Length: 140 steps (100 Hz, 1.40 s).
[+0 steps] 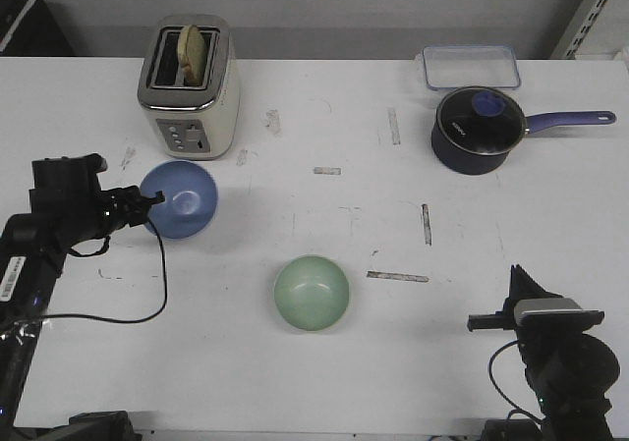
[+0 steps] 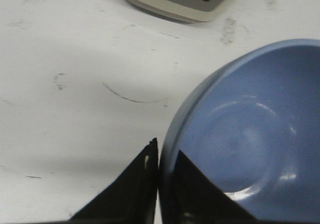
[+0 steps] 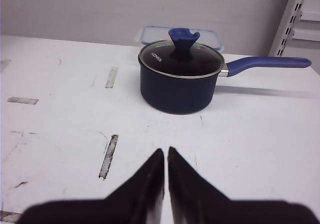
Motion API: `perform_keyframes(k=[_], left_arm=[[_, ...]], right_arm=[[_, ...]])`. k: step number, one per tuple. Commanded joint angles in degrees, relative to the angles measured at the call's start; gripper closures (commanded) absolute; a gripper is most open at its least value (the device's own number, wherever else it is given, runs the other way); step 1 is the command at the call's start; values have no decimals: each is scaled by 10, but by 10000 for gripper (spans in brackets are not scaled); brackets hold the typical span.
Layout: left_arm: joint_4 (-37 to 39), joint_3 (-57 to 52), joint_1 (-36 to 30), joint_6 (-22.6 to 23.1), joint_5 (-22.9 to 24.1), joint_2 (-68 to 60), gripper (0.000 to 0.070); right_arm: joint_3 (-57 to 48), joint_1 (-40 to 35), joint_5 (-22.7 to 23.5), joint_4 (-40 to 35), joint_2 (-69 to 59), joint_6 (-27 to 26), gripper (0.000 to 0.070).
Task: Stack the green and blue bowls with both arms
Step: 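Carry the blue bowl over the green bowl and lower it on top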
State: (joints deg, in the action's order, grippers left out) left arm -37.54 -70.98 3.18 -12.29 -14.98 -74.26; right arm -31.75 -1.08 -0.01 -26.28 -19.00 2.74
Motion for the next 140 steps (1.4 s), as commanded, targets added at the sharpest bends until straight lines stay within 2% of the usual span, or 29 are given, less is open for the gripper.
perform_keyframes(k=[1,31,50,75,119,122,126,140], left_arm=[[2,-9,-38,-21,-6,7,699],[6,-9,-257,-21,-5,10,700],[7,-9,-350,-19,-5,-30,700],[7,-9,-396,-19,2,-87,699],[7,-9,-401,-17,6,-113,692],[7,-9,-401,-17,6,-113,672],[8,-9,-401,-17,6,-113,602],[11,-9,-401,-17,3,-113,260]], right_arm=[[0,-1,0,5,-2,-2,699],[0,-1,0,5,-2,-2,699],[0,-1,0,2,-2,-2,699],[0,-1,0,-9,-2,-2,699],[0,-1,0,-9,-2,-2,699],[0,-1,0,-8,-2,-2,699],[0,-1,0,-8,-2,-2,699],[0,-1,0,-8,-2,-2,699]])
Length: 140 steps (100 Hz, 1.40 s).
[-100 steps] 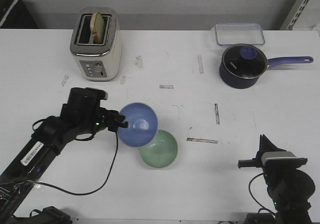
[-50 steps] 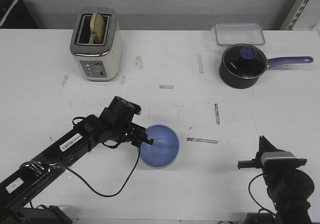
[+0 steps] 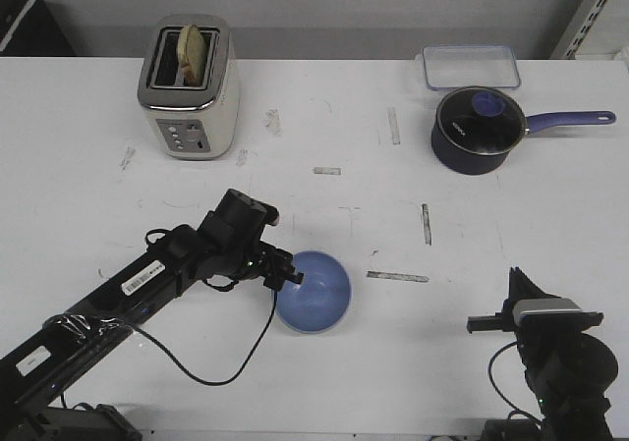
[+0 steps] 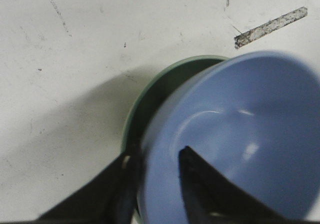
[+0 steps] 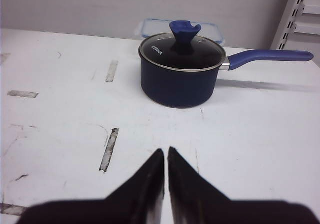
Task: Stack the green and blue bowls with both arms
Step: 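Carry the blue bowl over the green bowl and lower it on top, then release the blue bowl and retract the left gripper to rest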
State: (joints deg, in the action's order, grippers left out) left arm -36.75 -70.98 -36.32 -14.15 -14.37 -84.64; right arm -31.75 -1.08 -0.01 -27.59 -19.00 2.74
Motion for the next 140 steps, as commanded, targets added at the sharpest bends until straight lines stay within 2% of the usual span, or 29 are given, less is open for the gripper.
perform_keyframes(k=[1,5,10,36,48,55,76,85,98,109,120,140], left_arm=[[4,-9,-7,2,-3,-9,239],[8,-9,-8,2,-3,-9,169],[12,-10,-8,1,-3,-9,122],[8,-47,-6,3,-3,-8,126],[6,-80,8,22,-2,0,139],[7,-100,17,35,4,9,211],[9,-140,58,89,57,50,585],[8,-141,80,120,77,74,700],[-8,-141,120,158,97,108,700],[-41,-140,160,180,131,133,700],[-60,-123,210,201,139,165,700],[20,-11,304,201,140,281,700]], right_arm=[[0,-1,0,5,-2,-2,699],[0,-1,0,5,-2,-2,699],[0,-1,0,5,-2,-2,699],[0,-1,0,5,-2,-1,699],[0,-1,0,5,-2,-1,699],[0,-1,0,5,-2,-2,699],[0,-1,0,6,-2,-2,699],[0,-1,0,5,-2,-2,699],[0,-1,0,5,-2,-2,699],[0,-1,0,5,-2,-2,699],[0,-1,0,5,-2,-2,699],[0,-1,0,5,-2,-2,699]])
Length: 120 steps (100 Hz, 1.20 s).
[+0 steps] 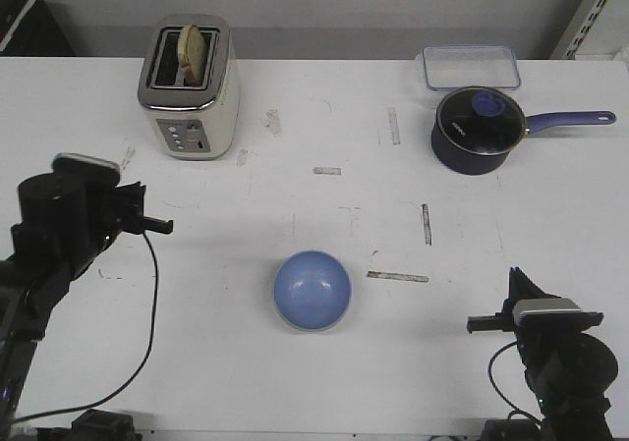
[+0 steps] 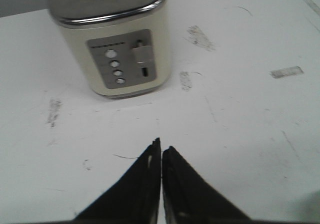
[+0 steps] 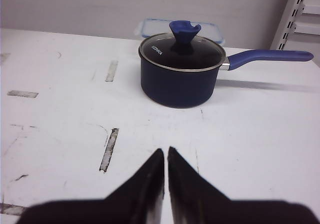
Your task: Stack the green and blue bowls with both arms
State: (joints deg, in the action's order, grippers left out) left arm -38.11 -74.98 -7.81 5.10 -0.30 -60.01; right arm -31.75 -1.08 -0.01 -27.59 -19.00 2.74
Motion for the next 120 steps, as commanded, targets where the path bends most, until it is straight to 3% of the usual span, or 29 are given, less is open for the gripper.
perform_keyframes(k=[1,28,54,71,120], left_arm=[[40,37,23,9,-1,42,700],[207,303,89,1,-1,257,700],[223,471,94,-1,-1,428,700],[224,502,94,1,-1,490,700],[228,502,93,-2,-1,496,699]], right_arm=[[0,-1,0,5,-2,-2,699],[0,-1,0,5,-2,-4,699],[0,-1,20,2,-1,-4,699],[3,-1,45,0,15,-6,699],[18,-1,41,16,70,-22,699]])
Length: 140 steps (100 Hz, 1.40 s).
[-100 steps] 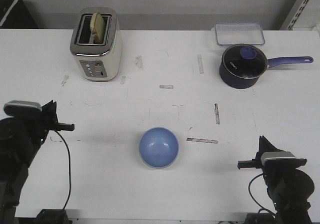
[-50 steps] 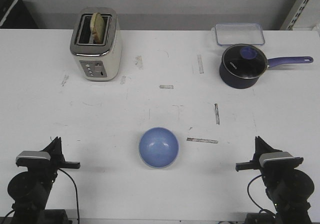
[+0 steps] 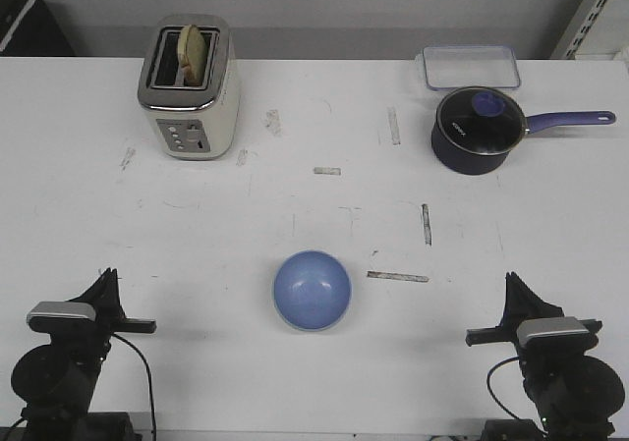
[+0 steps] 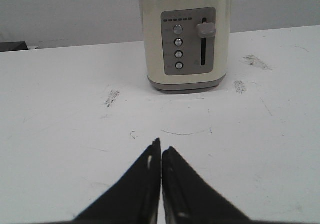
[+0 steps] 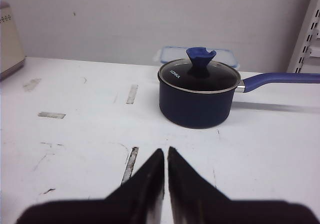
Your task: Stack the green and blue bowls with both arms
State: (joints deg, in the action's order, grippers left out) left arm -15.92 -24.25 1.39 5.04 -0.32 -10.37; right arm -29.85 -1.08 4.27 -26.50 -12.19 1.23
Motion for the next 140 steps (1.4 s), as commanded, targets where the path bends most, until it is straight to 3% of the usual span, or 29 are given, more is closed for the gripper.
perform_keyframes(k=[1,77,100,127,140], left_arm=[[6,-5,1,-1,-1,0,699],[12,7,-7,-1,-1,13,699],[97,102,-19,-31,-1,67,699],[223,233,-19,-31,-1,102,699],[206,235,-20,-31,-4,102,699]], right_arm=[[-1,-1,-2,6,2,-7,699],[-1,-1,-2,6,2,-7,699],[-1,-1,-2,6,2,-7,699],[-1,-1,-2,6,2,-7,699],[-1,-1,-2,7,2,-7,699]])
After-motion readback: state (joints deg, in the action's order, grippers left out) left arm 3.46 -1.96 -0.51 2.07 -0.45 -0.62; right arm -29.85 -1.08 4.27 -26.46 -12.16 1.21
